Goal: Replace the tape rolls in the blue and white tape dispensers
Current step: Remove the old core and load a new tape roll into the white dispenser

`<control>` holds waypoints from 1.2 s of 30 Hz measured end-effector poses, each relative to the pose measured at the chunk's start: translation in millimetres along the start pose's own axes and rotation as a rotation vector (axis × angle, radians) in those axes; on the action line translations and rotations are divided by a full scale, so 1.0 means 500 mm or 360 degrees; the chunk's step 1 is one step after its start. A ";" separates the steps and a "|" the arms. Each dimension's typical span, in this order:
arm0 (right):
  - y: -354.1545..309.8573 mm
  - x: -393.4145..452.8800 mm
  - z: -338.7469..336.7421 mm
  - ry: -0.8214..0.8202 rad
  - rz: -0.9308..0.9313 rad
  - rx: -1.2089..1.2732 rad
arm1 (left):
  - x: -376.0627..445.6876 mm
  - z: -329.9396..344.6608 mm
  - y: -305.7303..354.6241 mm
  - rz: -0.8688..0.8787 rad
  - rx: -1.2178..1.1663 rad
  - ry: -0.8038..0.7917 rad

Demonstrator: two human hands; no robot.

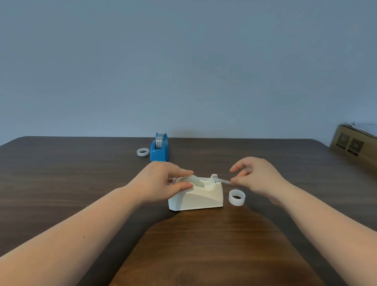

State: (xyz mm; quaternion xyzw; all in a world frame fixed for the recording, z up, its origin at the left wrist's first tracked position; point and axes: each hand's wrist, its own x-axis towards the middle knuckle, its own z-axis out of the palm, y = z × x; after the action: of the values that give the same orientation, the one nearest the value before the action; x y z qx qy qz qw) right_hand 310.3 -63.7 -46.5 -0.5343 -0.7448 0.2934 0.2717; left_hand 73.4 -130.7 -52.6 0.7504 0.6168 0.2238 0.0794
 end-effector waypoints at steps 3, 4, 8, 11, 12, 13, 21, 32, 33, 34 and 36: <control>0.000 0.008 0.011 0.0021 -0.0004 -0.0013 | -0.002 0.002 0.001 -0.0005 0.0017 0.0017; 0.000 0.011 0.014 0.0028 -0.0008 -0.0025 | -0.002 0.001 0.000 -0.0012 0.0018 0.0019; -0.003 0.019 0.026 0.0019 -0.0019 -0.0081 | -0.003 0.001 -0.003 -0.0021 0.0015 0.0018; -0.005 0.020 0.037 -0.0032 -0.0010 -0.0116 | -0.003 0.001 -0.003 -0.0022 0.0015 0.0023; -0.006 0.019 0.041 -0.0044 -0.0007 -0.0125 | -0.002 0.001 -0.003 -0.0022 0.0013 0.0026; -0.007 0.019 0.044 -0.0053 -0.0006 -0.0130 | -0.002 0.001 -0.003 -0.0021 0.0010 0.0029; -0.020 0.020 0.056 -0.0166 -0.0075 -0.0226 | -0.002 0.003 -0.002 -0.0014 0.0038 0.0038; -0.001 0.025 0.059 -0.0101 -0.0126 -0.0365 | -0.008 -0.001 0.007 -0.0022 0.0105 0.0014; 0.003 0.024 0.056 -0.0085 -0.0118 -0.0382 | -0.008 -0.002 0.007 -0.0027 0.0104 0.0004; 0.007 0.024 0.053 -0.0066 -0.0110 -0.0395 | -0.009 -0.003 0.006 -0.0034 0.0093 -0.0006; 0.015 0.023 0.045 -0.0018 -0.0103 -0.0425 | -0.013 -0.008 0.004 -0.0059 0.0022 -0.0042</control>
State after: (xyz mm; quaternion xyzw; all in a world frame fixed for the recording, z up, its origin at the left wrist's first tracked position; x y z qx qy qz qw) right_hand 295.8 -53.8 -66.3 -0.5396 -0.7956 0.1859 0.2033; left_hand 72.8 -138.0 -49.8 0.7423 0.6310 0.2081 0.0866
